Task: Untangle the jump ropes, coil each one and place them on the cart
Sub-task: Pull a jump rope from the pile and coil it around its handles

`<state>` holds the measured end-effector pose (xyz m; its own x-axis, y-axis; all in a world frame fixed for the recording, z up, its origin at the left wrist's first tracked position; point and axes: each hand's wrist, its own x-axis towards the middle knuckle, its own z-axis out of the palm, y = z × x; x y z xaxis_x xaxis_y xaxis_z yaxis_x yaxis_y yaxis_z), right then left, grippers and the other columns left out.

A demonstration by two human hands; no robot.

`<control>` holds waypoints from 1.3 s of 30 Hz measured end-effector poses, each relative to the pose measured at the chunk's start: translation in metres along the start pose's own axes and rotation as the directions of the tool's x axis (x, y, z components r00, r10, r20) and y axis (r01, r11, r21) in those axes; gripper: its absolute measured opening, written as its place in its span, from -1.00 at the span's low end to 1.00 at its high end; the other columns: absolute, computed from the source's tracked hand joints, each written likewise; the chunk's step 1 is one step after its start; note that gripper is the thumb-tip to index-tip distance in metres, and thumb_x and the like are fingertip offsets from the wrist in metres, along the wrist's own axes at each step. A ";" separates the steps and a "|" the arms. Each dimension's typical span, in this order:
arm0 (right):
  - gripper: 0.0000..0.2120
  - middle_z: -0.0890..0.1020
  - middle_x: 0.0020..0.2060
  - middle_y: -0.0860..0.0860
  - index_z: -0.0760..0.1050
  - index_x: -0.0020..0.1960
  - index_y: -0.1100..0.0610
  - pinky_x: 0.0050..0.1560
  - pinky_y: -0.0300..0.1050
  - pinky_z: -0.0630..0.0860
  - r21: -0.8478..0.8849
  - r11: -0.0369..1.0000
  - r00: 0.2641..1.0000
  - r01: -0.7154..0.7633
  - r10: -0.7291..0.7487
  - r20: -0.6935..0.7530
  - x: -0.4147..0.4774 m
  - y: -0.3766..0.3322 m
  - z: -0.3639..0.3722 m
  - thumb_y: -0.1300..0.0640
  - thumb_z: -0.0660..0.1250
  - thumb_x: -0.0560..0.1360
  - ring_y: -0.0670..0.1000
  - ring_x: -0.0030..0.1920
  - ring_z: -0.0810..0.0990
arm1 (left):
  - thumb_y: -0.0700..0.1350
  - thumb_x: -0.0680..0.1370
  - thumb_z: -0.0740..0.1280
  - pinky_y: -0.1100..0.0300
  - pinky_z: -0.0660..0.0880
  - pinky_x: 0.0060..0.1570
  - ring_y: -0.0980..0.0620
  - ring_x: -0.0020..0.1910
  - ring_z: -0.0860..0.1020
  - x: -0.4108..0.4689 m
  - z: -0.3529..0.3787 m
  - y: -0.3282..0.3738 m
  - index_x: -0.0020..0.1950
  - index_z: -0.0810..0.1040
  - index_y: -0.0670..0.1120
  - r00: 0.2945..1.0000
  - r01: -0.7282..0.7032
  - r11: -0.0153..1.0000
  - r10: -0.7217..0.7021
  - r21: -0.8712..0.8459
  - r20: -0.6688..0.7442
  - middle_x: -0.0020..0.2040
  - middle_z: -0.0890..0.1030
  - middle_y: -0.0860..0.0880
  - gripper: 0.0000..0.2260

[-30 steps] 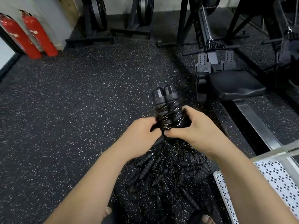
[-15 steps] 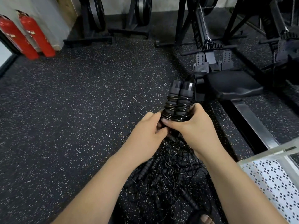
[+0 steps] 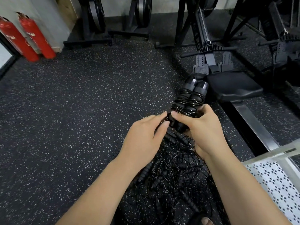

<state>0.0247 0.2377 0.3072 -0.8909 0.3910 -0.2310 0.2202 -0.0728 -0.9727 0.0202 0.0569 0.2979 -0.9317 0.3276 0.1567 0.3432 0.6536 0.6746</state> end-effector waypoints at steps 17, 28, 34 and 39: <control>-0.43 0.77 0.07 0.22 0.53 0.32 0.27 -0.16 0.05 0.70 0.261 0.945 0.975 -0.197 0.161 0.154 0.006 0.007 -0.002 0.19 0.68 0.41 0.20 -0.03 0.79 | 0.08 0.67 0.37 0.21 0.48 0.14 0.11 0.14 0.47 -0.003 0.016 -0.001 0.46 0.64 -0.01 0.974 -0.063 0.993 0.083 0.102 -0.210 0.14 0.60 0.18 -0.61; -0.47 0.76 -0.04 0.15 0.63 0.35 0.33 -0.32 -0.11 0.63 0.355 0.873 0.931 -0.334 0.248 0.267 0.000 0.006 0.004 0.14 0.63 0.46 0.10 -0.12 0.75 | -0.13 0.65 0.42 0.08 0.51 0.19 -0.05 0.13 0.51 -0.007 0.034 -0.006 0.48 0.59 -0.19 0.877 -0.205 0.965 0.256 0.166 -0.406 0.12 0.60 -0.05 -0.60; -0.32 0.78 -0.03 0.14 0.50 0.43 0.35 -0.34 -0.12 0.61 0.322 0.906 0.954 -0.273 0.212 0.212 -0.003 0.007 0.006 0.16 0.66 0.41 0.05 -0.18 0.75 | -0.09 0.64 0.39 0.07 0.59 0.16 0.05 0.11 0.60 -0.007 0.034 -0.003 0.44 0.64 -0.14 0.890 -0.164 0.985 0.169 0.048 -0.424 0.15 0.63 0.03 -0.63; -0.42 0.78 -0.06 0.09 0.54 0.34 0.28 -0.22 -0.08 0.58 0.319 0.915 0.965 -0.247 0.202 0.168 -0.007 0.011 0.012 0.16 0.67 0.42 -0.01 -0.22 0.73 | -0.04 0.63 0.40 0.17 0.60 0.04 0.16 -0.01 0.59 -0.010 0.033 0.009 0.44 0.63 0.03 0.934 -0.012 0.997 -0.015 -0.073 -0.357 0.15 0.58 0.18 -0.64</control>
<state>0.0288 0.2227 0.2980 -0.8816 0.2088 -0.4232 0.2949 -0.4564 -0.8395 0.0364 0.0819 0.2785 -0.9176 0.0523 0.3941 0.3449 0.5976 0.7238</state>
